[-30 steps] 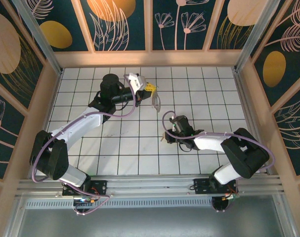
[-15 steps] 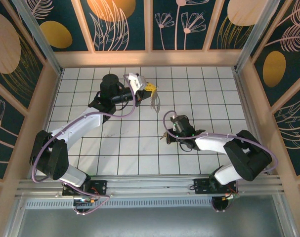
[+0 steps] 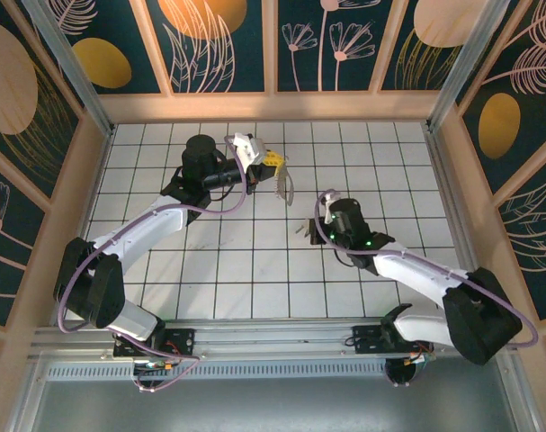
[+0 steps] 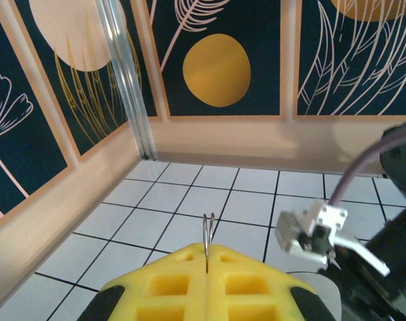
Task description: Put the keys on the keyring
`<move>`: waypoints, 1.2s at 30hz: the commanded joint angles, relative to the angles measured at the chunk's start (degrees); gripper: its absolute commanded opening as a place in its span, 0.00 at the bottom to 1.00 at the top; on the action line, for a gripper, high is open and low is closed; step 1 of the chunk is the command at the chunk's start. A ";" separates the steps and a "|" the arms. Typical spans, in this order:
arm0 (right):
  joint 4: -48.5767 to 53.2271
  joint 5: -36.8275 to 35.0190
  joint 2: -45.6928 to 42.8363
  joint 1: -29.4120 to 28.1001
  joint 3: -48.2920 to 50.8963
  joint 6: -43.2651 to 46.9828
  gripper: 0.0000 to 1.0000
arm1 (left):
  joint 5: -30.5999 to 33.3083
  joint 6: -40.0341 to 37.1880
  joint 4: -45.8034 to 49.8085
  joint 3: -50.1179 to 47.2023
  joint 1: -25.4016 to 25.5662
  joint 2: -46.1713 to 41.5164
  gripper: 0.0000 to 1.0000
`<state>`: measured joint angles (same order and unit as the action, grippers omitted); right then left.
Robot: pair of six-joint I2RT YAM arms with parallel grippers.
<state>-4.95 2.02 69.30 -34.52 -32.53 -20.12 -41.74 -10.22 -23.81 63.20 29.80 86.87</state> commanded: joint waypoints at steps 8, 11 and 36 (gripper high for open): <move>8.51 2.12 6.89 -1.41 -3.85 6.60 0.00 | -1.25 0.89 -2.98 -0.33 -0.01 -1.99 0.00; 9.65 1.29 11.35 -4.10 -5.61 7.58 0.00 | -1.35 1.03 -3.12 -0.36 -0.01 -1.97 0.00; 2.93 -2.03 12.24 -7.47 -1.92 -13.26 0.35 | -1.51 1.51 -4.13 -0.57 -0.02 -2.08 0.00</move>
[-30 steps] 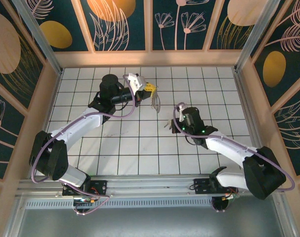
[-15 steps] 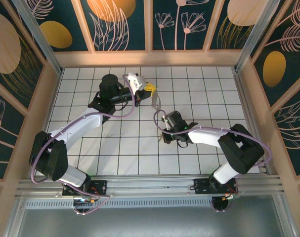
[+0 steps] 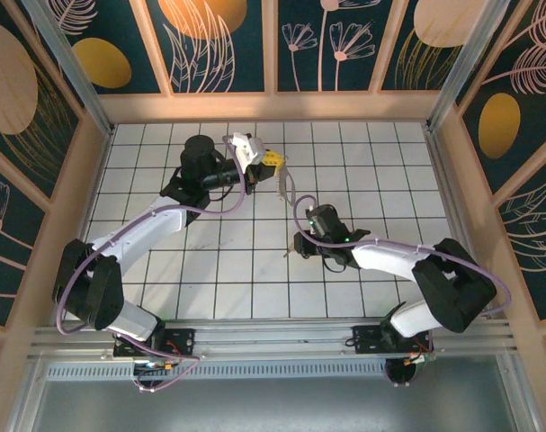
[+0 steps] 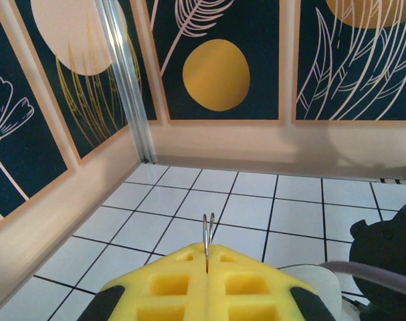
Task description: Put the keys on the keyring
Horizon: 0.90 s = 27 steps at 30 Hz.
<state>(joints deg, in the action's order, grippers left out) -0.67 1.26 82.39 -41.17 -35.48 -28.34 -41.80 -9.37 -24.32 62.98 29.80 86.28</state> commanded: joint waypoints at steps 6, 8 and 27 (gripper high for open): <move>-2.79 -1.93 1.20 -1.99 0.71 -3.29 0.33 | -1.35 0.45 -3.72 -0.71 -0.01 -1.77 0.00; -3.19 -1.95 1.86 -2.07 0.52 -2.42 0.32 | -1.34 0.47 -3.64 -0.84 -0.01 -1.90 0.00; -5.72 -3.15 5.88 -2.06 -0.90 1.43 0.29 | -1.35 0.64 -4.08 -0.75 -0.01 -1.73 0.00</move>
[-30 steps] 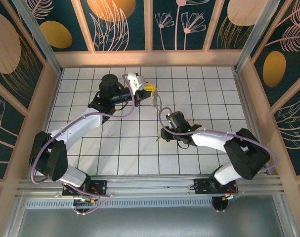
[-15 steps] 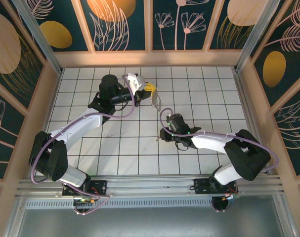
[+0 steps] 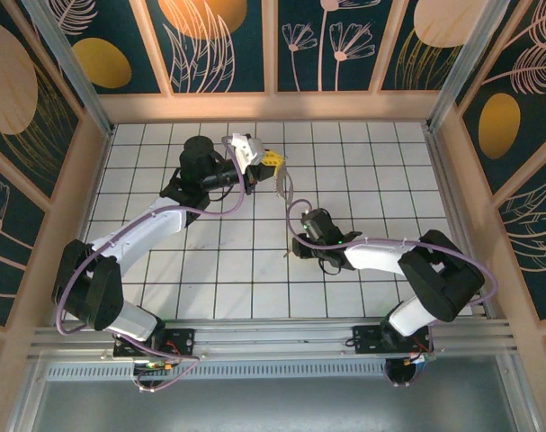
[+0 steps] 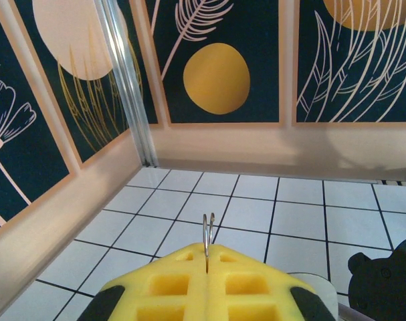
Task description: Put the keys on the keyring
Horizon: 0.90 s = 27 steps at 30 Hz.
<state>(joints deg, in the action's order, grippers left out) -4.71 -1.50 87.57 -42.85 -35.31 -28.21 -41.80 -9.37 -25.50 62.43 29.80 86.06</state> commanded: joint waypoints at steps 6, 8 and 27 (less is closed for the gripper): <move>-2.42 0.35 0.49 -0.39 -0.85 2.08 0.27 | -1.35 0.79 -3.08 -0.16 -0.01 -1.44 0.00; -2.60 0.31 0.65 -0.39 -0.90 2.28 0.27 | -1.35 0.84 -3.10 -0.21 -0.01 -1.42 0.00; -2.34 2.45 1.89 -0.66 -0.81 2.79 0.15 | -1.28 0.84 -3.20 -0.36 -0.05 -1.50 0.00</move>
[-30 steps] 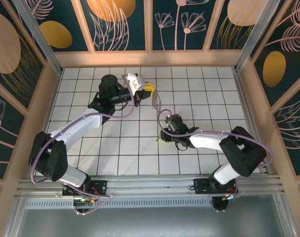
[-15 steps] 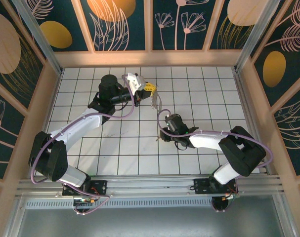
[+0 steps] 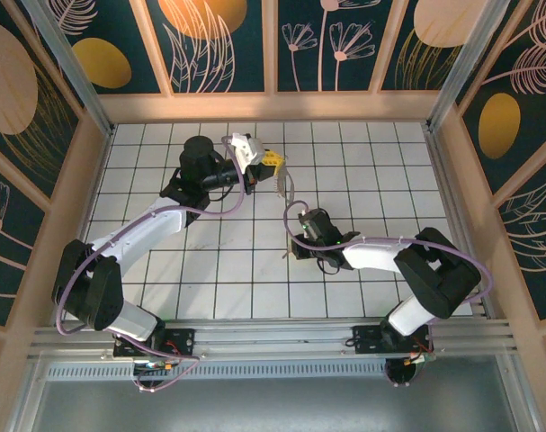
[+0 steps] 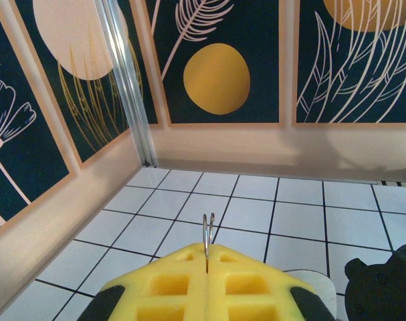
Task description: Put the keys on the keyring
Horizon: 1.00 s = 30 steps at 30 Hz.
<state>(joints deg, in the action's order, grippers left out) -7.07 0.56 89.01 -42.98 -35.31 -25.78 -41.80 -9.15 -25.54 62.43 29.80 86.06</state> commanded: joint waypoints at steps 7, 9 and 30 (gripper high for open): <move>1.05 -0.99 -0.83 -0.52 -0.99 0.91 0.00 | -1.44 0.80 -3.29 -0.30 -0.01 -1.51 0.00; 1.24 -1.26 -1.41 -0.52 -0.99 1.13 0.00 | -1.44 0.81 -3.31 -0.32 -0.01 -1.51 0.00; -0.94 0.50 -3.81 1.79 1.01 3.46 0.38 | -1.53 0.42 -2.85 -0.11 -0.01 -1.60 0.00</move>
<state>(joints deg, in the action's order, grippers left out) -6.55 0.10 83.48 -41.43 -34.96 -23.83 -42.00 -8.86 -25.56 62.43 29.80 86.06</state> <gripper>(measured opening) 0.376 0.044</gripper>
